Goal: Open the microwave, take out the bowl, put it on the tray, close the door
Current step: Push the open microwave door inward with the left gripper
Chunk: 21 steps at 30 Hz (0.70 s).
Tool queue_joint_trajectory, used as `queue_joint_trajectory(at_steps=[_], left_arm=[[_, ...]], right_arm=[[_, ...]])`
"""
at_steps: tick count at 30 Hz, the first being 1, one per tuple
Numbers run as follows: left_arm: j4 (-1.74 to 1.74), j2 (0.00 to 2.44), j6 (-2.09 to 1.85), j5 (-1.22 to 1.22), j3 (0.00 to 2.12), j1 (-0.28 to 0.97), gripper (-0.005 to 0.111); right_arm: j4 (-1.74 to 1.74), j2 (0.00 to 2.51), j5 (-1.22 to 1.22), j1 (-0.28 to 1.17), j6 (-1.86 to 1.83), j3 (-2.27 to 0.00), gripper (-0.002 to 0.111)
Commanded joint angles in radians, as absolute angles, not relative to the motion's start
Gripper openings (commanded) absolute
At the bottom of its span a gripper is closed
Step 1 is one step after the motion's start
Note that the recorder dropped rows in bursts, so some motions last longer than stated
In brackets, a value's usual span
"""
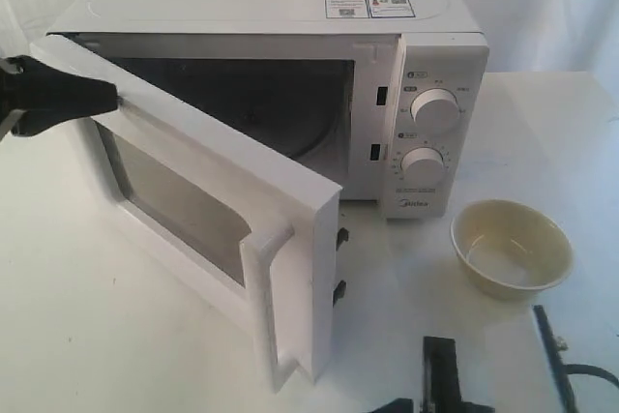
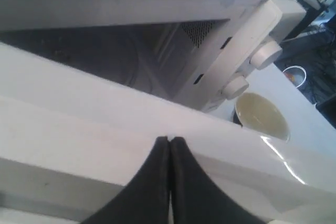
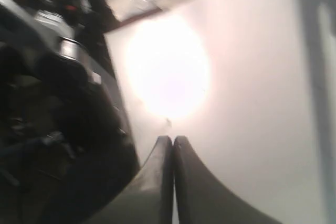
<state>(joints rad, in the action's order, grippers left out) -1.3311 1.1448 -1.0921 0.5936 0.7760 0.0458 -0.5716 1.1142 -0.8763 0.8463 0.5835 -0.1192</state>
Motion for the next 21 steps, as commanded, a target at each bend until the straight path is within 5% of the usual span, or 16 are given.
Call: queue_joint_trajectory(at_steps=[1,13,21], left_arm=[[-1.596,1.207,-1.332,0.591,0.781,0.051,0.0],[-1.48,1.338,-1.268,0.616,0.916,0.055,0.0],[-1.371,1.31,-1.185,0.839,0.991,0.055,0.0]], right_arm=[[-0.623,1.106,-1.115,0.849,0.601,-0.122,0.0],[-0.44,1.108,-0.935,0.849,0.514,-0.208,0.0],[-0.37,1.108,-0.757,0.849,0.447,-0.245,0.0]])
